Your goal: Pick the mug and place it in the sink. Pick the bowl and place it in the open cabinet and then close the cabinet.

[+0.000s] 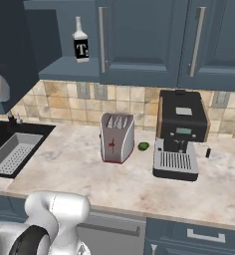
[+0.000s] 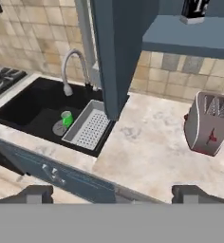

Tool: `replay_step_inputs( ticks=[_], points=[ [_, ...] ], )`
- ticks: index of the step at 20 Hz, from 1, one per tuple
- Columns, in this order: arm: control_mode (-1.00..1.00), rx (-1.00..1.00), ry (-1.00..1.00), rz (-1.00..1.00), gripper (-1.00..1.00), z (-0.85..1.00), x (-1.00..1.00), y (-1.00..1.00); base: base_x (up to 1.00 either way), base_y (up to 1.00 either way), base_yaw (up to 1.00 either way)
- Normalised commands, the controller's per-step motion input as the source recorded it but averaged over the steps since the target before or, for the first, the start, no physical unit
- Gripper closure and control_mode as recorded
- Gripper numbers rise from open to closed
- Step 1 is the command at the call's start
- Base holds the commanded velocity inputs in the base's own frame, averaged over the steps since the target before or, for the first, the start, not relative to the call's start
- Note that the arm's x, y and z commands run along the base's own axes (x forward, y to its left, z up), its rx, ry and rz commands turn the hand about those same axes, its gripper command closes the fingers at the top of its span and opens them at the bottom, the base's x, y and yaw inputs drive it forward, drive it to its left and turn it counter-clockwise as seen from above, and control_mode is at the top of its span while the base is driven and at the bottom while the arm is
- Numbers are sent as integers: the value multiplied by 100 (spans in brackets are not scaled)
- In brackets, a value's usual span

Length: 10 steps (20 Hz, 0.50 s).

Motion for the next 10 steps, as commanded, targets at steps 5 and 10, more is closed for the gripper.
replay_step_inputs(
  ticks=[5, 10],
  points=[
    [-100, -41, -31, 3, -100, -2, -89, -2, 0, 0, 0],
    [-100, -31, -21, 0, -100, 26, -41, 10, 0, 0, 0]
  ],
)
